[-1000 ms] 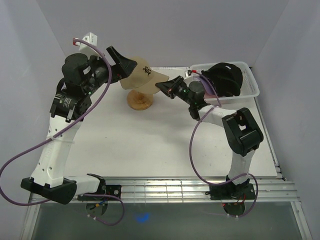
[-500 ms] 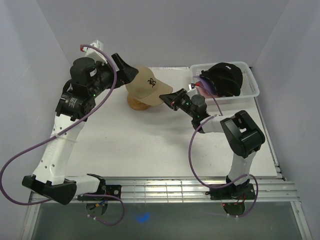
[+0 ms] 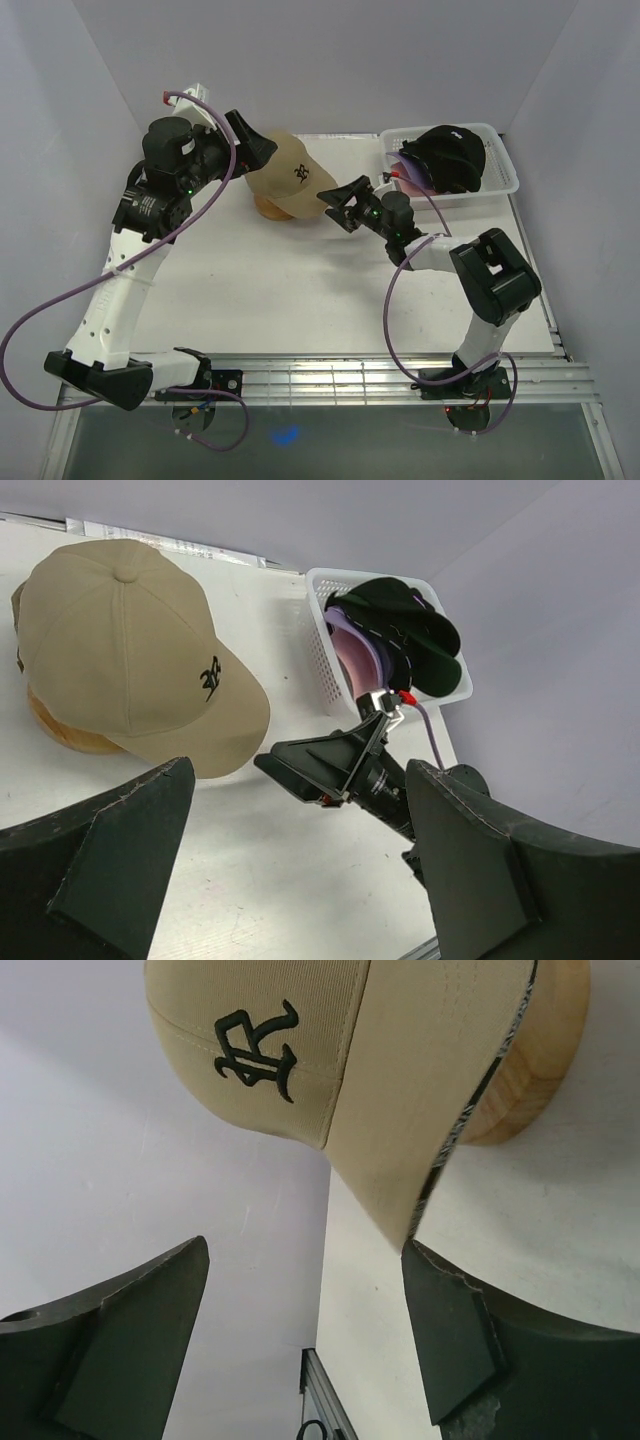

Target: Stack the hats

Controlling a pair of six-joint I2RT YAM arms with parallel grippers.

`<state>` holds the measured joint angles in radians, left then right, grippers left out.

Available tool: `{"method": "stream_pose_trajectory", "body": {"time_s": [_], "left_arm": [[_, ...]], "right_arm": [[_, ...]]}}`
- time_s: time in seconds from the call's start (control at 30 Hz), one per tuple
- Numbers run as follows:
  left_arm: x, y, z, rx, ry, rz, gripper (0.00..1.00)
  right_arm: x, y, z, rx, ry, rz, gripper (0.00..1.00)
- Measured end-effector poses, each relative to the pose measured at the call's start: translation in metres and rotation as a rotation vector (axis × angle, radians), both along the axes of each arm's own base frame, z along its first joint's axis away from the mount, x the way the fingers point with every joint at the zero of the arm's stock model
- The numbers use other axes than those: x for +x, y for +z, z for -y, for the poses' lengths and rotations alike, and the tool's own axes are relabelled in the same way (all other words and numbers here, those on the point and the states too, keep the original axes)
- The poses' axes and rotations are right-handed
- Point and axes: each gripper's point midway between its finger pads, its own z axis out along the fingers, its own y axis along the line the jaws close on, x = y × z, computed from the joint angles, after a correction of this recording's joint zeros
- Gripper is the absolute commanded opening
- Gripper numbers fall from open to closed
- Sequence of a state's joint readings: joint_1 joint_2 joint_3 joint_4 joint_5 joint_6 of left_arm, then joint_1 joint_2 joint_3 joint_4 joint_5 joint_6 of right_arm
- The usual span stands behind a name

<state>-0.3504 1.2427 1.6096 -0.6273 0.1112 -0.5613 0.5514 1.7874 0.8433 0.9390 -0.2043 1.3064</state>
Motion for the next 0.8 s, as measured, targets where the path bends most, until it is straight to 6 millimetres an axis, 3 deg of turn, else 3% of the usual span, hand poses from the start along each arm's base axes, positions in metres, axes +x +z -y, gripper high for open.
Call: {"method": "stream_pose_trajectory", "body": {"time_s": [0.27, 0.4, 0.5, 0.6, 0.7, 0.8], "left_arm": [[-0.001, 0.003, -0.001, 0.012, -0.005, 0.020, 0.97], [-0.002, 0.004, -0.001, 0.013, -0.010, 0.025, 0.97], [-0.002, 0.005, 0.000, 0.011, -0.015, 0.029, 0.97], [-0.002, 0.002, 0.002, 0.008, -0.024, 0.029, 0.97], [-0.002, 0.000, 0.004, 0.007, -0.034, 0.026, 0.97], [-0.003, -0.001, 0.005, 0.006, -0.043, 0.024, 0.97]], "right_arm": [[-0.004, -0.014, 0.012, -0.154, -0.021, -0.122, 0.86], [-0.003, -0.018, 0.037, -0.202, -0.039, -0.190, 0.85], [0.015, -0.008, 0.078, -0.212, -0.095, -0.236, 0.85], [0.040, 0.020, 0.129, -0.173, -0.183, -0.222, 0.83], [0.061, 0.051, 0.195, -0.107, -0.294, -0.197, 0.81], [0.077, 0.065, 0.261, -0.041, -0.405, -0.207, 0.80]]}}
